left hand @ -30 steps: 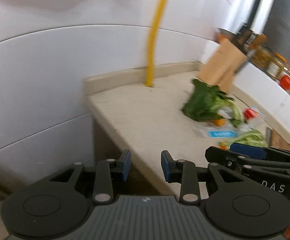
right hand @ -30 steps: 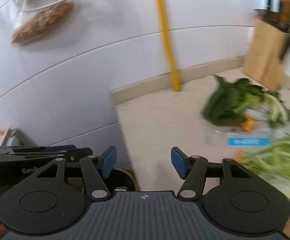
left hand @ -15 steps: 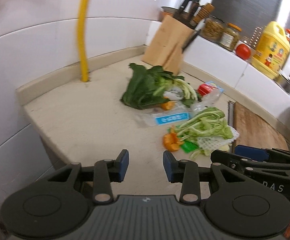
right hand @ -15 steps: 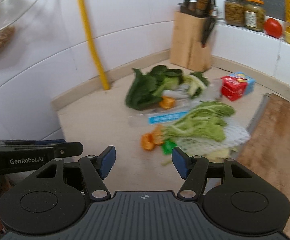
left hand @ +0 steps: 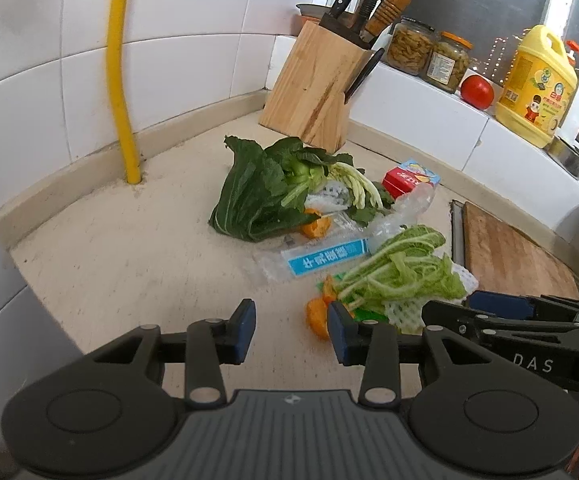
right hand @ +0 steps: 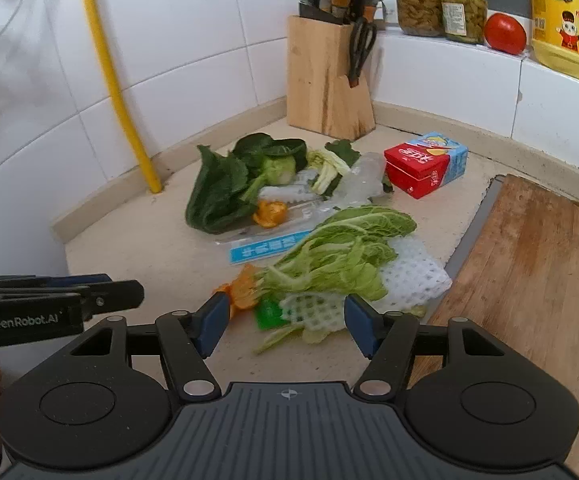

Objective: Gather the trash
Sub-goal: 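Grasp the dark green leafy vegetable with the left tool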

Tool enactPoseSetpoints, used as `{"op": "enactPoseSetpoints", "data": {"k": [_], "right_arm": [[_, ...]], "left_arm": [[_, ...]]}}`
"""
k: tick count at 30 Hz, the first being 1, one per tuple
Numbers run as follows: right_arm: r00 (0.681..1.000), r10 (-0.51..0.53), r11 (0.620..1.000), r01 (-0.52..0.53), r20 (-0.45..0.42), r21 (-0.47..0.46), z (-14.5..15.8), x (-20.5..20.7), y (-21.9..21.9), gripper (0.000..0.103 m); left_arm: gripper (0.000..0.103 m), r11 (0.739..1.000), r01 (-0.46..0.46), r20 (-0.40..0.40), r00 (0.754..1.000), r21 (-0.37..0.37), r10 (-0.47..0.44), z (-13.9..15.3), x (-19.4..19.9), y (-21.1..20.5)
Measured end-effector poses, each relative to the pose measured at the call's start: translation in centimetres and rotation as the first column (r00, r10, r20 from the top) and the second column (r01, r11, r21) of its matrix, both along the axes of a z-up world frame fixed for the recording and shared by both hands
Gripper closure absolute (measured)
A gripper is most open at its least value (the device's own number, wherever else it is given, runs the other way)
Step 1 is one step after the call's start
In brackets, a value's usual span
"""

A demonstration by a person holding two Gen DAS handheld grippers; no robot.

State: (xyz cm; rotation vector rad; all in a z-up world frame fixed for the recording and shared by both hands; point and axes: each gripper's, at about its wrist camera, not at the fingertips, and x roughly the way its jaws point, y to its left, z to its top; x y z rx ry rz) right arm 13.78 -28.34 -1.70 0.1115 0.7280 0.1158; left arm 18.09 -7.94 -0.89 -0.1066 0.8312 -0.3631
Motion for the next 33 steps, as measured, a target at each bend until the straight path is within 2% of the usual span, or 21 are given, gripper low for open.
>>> {"op": "enactPoseSetpoints", "data": {"k": [10, 14, 18, 26, 27, 28, 29, 30, 31, 33], "right_arm": [[1.000, 0.004, 1.000, -0.004, -0.019, 0.007, -1.1, 3.5, -1.4, 0.029], [0.999, 0.008, 1.000, -0.007, -0.032, 0.015, -1.6, 4.9, -1.8, 0.028], [0.999, 0.019, 1.000, -0.019, -0.035, 0.015, -1.9, 6.1, -2.1, 0.024], [0.998, 0.033, 0.999, -0.032, -0.044, 0.024, -2.4, 7.8, -2.7, 0.025], [0.998, 0.033, 0.999, -0.032, -0.046, 0.016, -2.4, 8.0, -2.7, 0.028], [0.998, 0.033, 0.999, -0.033, -0.050, 0.008, -2.5, 8.1, -2.6, 0.037], [0.998, 0.032, 0.999, -0.033, -0.057, -0.003, -2.5, 8.3, -2.6, 0.044], [0.997, 0.033, 0.999, -0.033, -0.069, -0.008, -2.6, 8.5, -2.6, 0.061], [0.996, 0.036, 0.999, -0.036, -0.077, -0.001, -2.7, 8.6, -2.6, 0.069], [0.996, 0.041, 0.999, -0.040, -0.077, 0.014, -2.5, 8.5, -2.8, 0.076]], "left_arm": [[0.064, 0.998, -0.015, 0.027, 1.000, 0.062, 0.013, -0.6, 4.1, -0.5], [0.058, 0.996, -0.018, 0.057, 0.998, 0.090, 0.013, -1.0, 6.9, -0.7], [0.057, 0.995, -0.005, 0.050, 0.999, 0.098, 0.000, -2.0, 9.9, -1.3], [0.056, 0.992, 0.002, 0.015, 1.000, 0.128, -0.004, -4.7, 14.8, -2.7], [0.059, 0.991, 0.007, 0.002, 1.000, 0.131, -0.007, -5.0, 15.2, -2.8], [0.063, 0.991, 0.015, -0.015, 1.000, 0.134, -0.013, -5.3, 15.3, -2.8], [0.074, 0.991, 0.025, -0.029, 0.999, 0.129, -0.021, -5.5, 15.3, -2.9], [0.082, 0.993, 0.036, -0.047, 0.998, 0.116, -0.031, -5.6, 15.1, -2.8], [0.085, 0.993, 0.043, -0.056, 0.998, 0.107, -0.038, -5.6, 14.8, -2.7], [0.092, 0.994, 0.076, -0.078, 0.994, 0.073, -0.070, -5.3, 13.6, -2.3]]}}
